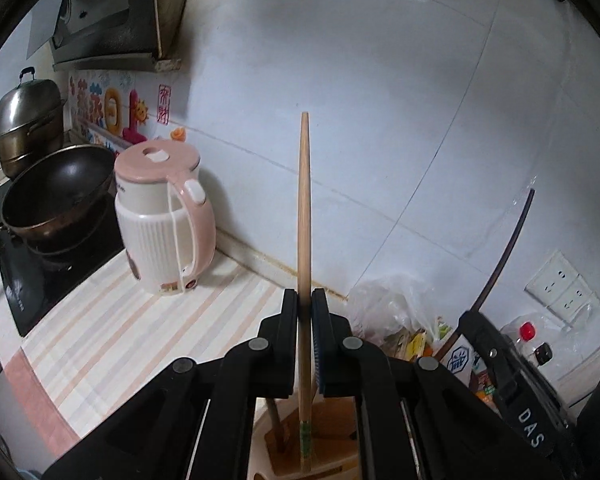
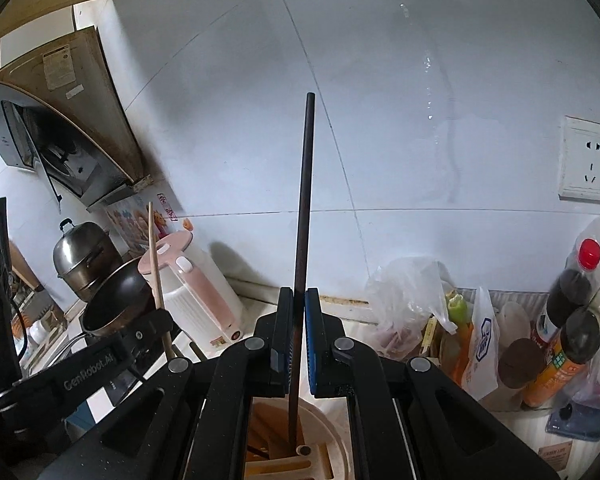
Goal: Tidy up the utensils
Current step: 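Lower both chopsticks into the beige holder and open both tools, then move both open tools back over the remaining chopsticks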
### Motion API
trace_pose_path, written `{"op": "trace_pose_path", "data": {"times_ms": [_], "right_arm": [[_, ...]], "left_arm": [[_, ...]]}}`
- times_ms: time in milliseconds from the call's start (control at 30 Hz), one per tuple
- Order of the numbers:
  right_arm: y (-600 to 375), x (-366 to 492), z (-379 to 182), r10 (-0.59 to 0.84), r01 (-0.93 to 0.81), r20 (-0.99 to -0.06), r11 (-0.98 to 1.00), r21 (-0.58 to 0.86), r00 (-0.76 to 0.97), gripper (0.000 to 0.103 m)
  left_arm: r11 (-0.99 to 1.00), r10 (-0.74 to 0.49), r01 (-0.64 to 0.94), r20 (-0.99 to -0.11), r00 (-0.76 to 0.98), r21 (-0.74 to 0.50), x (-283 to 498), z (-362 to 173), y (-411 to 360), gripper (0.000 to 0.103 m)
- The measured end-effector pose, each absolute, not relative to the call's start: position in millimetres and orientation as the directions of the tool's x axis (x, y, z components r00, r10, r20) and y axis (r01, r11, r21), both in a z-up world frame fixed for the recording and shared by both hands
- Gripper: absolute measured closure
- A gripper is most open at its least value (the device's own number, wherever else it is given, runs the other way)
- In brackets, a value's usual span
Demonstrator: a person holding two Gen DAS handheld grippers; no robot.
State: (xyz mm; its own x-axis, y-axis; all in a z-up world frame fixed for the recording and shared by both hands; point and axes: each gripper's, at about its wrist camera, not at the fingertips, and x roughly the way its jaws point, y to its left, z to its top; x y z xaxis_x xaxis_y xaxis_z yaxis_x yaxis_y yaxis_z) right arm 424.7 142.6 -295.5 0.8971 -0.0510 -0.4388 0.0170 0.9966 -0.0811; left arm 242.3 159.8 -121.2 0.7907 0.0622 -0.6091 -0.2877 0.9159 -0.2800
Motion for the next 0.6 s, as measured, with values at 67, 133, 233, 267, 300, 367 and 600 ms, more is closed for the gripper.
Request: {"op": "trace_pose_path", "data": {"times_ms": [67,133,233,267,300,367,600], "right_arm": [[142.9,423.9,-294.9,-0.052,0.019,-0.433,0.997,-0.080,0.900,0.097],[141.6,421.4,-293.1,-0.054,0.019,-0.434,0.996,-0.085,0.899,0.097],[142.3,419.9,-292.6,-0.064,0.021,-0.440,0.995,-0.100,0.896,0.097],[142.9,421.0,-294.1,-0.060,0.014,-0.458,0.994,-0.105,0.887,0.097],[143.9,422.4,-295.9,-0.056,0.003,-0.482,0.994,-0.109,0.874,0.097],[145.6,421.9,-296.7,-0.057,-0.004,-0.509,0.993,-0.116,0.859,0.096],[143.0,396.4,-272.1,-0.053,0.017,-0.516,0.997,-0.073,0.855,0.060]], "left_arm": [[0.921,0.067,-0.281,-0.601,0.797,-0.270,245.1,-119.2,158.2,0.098],[0.931,0.070,-0.271,-0.608,0.791,-0.245,248.6,-121.4,155.3,0.099],[0.948,0.061,-0.247,-0.645,0.762,-0.202,250.8,-128.4,150.8,0.098],[0.951,0.058,-0.242,-0.658,0.751,-0.192,249.8,-129.0,149.5,0.098],[0.953,0.062,-0.243,-0.669,0.741,-0.181,247.8,-127.6,148.6,0.095],[0.952,0.058,-0.247,-0.688,0.723,-0.180,239.7,-119.8,147.2,0.093],[0.934,0.165,-0.328,-0.645,0.746,-0.140,186.1,-85.9,151.8,0.017]]}}
